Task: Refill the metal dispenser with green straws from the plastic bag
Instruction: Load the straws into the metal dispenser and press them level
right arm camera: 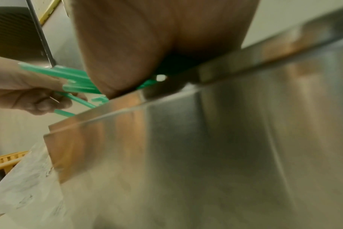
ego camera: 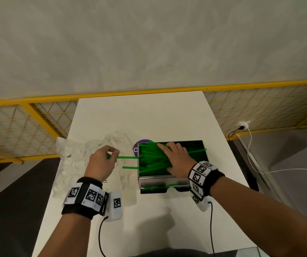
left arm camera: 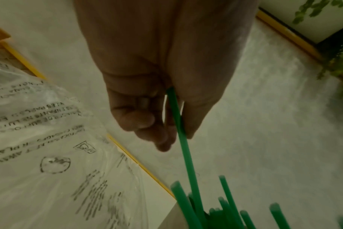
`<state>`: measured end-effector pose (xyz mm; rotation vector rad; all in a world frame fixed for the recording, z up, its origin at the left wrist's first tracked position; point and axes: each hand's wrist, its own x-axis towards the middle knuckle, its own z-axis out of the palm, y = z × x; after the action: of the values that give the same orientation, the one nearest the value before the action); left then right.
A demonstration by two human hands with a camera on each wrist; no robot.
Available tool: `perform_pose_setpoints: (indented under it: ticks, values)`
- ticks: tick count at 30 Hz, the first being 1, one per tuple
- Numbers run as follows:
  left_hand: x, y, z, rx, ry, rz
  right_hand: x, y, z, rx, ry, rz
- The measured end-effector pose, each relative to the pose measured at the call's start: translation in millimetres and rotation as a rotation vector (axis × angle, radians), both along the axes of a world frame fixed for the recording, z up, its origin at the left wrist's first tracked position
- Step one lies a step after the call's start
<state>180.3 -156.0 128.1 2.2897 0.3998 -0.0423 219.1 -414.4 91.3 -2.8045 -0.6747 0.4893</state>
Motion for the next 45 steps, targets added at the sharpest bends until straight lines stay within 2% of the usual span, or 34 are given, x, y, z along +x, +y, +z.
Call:
perform_pose_setpoints:
  ticks: [3, 6, 9, 13, 18, 21, 26, 29, 31, 34, 35, 37, 38, 42, 45]
  values:
    - [0, 4, 5, -0.023, -0.01, -0.017, 0, 6, 0, 0.147, -0.021, -0.037]
    - [-1, 14, 21, -0.04, -0.091, 0.01, -1, 11, -1, 0.233, 0.0, -0.05]
    - [-4, 30, 43, -0.055, -0.11, 0.002, -1, 9, -4, 0.201, 0.019, -0.1]
    - [-15, 58, 84, 0.016, -0.096, -0.072, 0, -2, -7, 0.098, 0.02, -0.135]
    - [-19, 73, 121, -0.09, -0.362, -0.015, 2, -10, -10, 0.076, 0.058, -0.184]
    - [-2, 32, 102, -0.071, -0.313, -0.14, 4, -13, -9, 0.147, 0.12, -0.224]
    - [14, -53, 27, 0.047, -0.135, -0.348, -3, -37, -3, 0.313, 0.144, -0.339]
    - [18, -75, -4, 0.224, -0.048, -0.45, -11, -48, -3, 0.371, 0.123, -0.289]
    - [17, -76, -7, 0.257, -0.04, -0.392, -12, -47, -7, 0.338, 0.108, -0.2]
    - [8, -56, -3, 0.067, -0.063, -0.125, -9, -40, -12, 0.239, 0.13, -0.118]
    - [4, -48, -5, 0.034, -0.008, -0.105, -7, -38, -13, 0.204, 0.146, -0.108]
    - [-6, -34, -11, 0.045, 0.171, -0.174, -3, -33, -13, 0.145, 0.168, -0.1]
    - [-10, -31, -16, 0.038, 0.197, -0.205, -1, -31, -14, 0.129, 0.169, -0.104]
    - [-17, -30, -17, -0.061, 0.131, -0.224, 6, -26, -17, 0.12, 0.168, -0.128]
    - [-17, -18, 5, -0.02, 0.106, -0.234, 6, -27, -20, 0.131, 0.183, -0.143]
